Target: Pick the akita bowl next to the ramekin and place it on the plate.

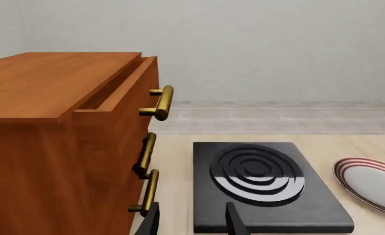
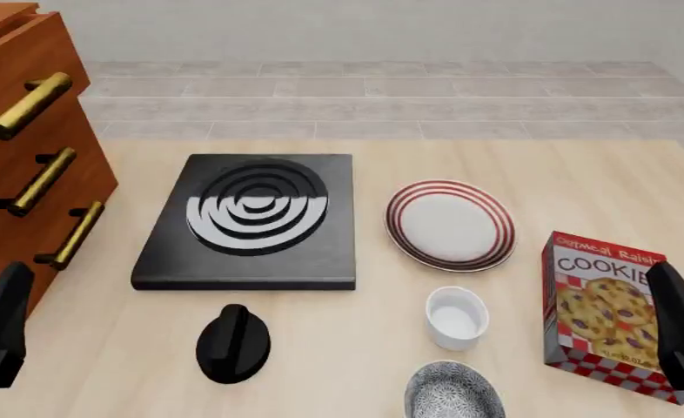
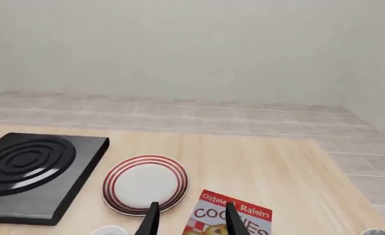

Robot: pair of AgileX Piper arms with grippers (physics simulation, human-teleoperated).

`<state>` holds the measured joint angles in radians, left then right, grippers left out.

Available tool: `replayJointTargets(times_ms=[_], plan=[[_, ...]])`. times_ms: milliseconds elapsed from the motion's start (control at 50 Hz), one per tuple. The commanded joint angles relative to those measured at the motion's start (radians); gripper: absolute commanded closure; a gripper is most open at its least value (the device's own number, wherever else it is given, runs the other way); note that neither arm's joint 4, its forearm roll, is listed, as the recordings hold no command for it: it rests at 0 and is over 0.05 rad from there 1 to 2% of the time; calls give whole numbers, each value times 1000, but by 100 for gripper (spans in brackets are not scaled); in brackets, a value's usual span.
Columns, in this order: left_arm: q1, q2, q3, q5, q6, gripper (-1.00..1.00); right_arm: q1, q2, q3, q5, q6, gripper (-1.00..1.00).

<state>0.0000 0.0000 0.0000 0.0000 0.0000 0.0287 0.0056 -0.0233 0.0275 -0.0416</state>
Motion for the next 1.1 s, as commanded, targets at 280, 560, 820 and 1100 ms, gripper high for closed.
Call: replayJointTargets(times_ms=[280,560,820,1100], plan=[[0,0,0,0,0,-100,82,30,-137,144,-34,-100],[0,0,0,0,0,-100,143,93,-213,229,13,-100],[0,0,0,0,0,-100,175,167,-280,275,-48,-100],[0,0,0,0,0,-100,204,223,-304,307,-94,-100]])
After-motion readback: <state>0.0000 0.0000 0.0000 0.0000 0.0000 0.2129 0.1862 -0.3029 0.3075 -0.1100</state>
